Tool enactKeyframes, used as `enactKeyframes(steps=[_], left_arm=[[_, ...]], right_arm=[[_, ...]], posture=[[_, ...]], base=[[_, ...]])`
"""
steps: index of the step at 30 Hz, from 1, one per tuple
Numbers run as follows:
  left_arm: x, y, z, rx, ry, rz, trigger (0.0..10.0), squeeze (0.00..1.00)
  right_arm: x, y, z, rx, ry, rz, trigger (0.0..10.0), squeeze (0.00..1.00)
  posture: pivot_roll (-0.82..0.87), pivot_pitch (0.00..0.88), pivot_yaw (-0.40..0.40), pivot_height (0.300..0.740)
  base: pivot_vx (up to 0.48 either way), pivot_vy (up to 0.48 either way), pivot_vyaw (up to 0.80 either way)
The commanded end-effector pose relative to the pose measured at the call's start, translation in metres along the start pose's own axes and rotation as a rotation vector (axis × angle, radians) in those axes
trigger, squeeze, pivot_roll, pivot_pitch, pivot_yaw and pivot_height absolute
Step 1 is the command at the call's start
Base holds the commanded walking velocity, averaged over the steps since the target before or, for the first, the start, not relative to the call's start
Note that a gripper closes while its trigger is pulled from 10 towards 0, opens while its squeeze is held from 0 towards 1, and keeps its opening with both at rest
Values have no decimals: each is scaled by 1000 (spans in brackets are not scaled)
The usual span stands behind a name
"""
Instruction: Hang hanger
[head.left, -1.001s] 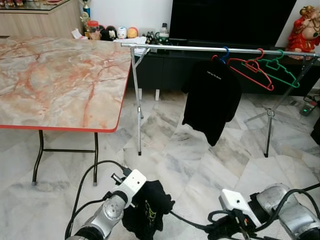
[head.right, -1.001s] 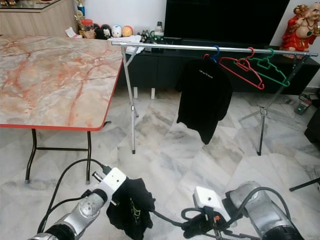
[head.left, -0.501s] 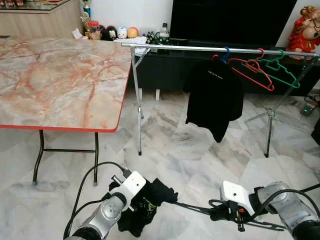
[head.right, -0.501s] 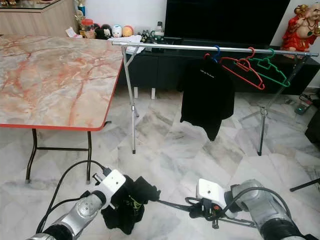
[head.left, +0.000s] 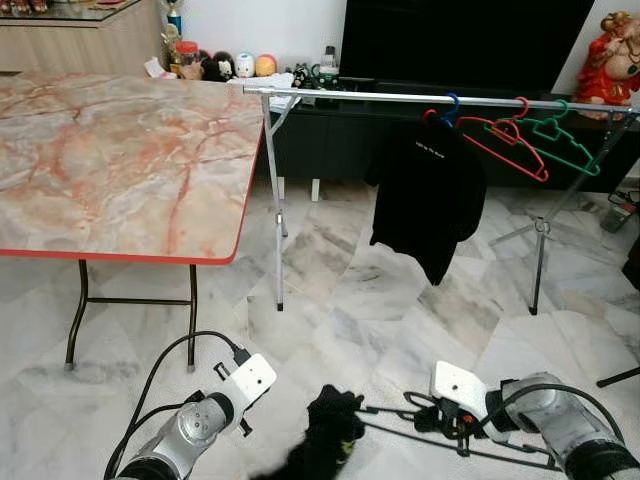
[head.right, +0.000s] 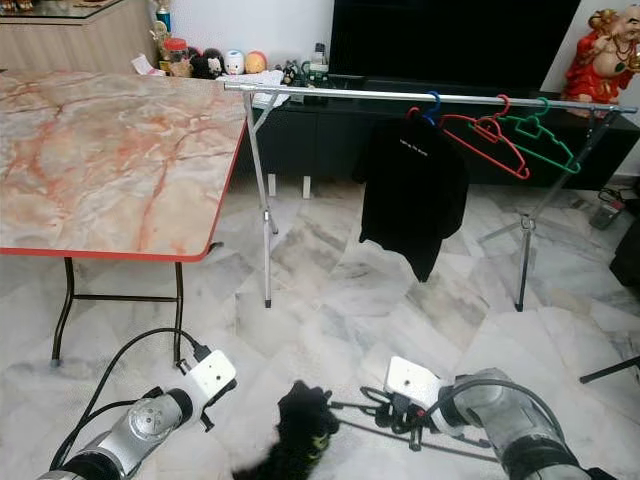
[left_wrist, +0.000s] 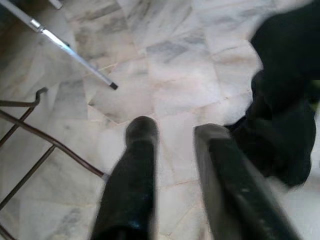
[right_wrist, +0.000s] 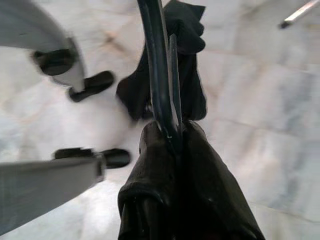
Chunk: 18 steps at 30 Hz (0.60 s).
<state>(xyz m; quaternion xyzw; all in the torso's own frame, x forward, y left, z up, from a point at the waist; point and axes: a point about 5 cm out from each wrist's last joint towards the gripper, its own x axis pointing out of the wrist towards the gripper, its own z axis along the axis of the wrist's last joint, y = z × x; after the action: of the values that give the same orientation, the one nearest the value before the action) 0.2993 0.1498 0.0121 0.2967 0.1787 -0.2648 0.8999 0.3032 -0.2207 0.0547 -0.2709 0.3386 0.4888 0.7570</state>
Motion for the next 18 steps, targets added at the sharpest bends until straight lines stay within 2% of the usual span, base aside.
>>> enactKeyframes(steps=[1,8,11,12,13,18], left_arm=[[-2,-3,-4,2,4,-37,10000,1000],[-4,-11,-4,1,8,-183,10000,1000],[-4,-14,-3,24,13,-234,10000,1000],[-4,-16,-2,25,7,-254,10000,796],[-4,-17,1,30,-2,-276,10000,0],[-2,-20,8,15,-18,-294,10000,0]], right_arm=[[-3,-5,8,-12,-44,-17,0,0],[-2,2,13,-61,-74,88,0,0],[-1,8,18,-91,-85,196,0,0],[-1,9,20,-102,-93,215,0,0],[0,10,23,-115,-102,233,0,0],[3,8,31,-134,-112,220,0,0]], posture=[[3,72,-57,740],[4,75,-57,740],[4,76,-56,740],[5,77,-57,740],[5,76,-57,740],[4,76,-60,740]], base=[[0,0,0],[0,0,0],[0,0,0],[0,0,0],[0,0,0],[0,0,0]])
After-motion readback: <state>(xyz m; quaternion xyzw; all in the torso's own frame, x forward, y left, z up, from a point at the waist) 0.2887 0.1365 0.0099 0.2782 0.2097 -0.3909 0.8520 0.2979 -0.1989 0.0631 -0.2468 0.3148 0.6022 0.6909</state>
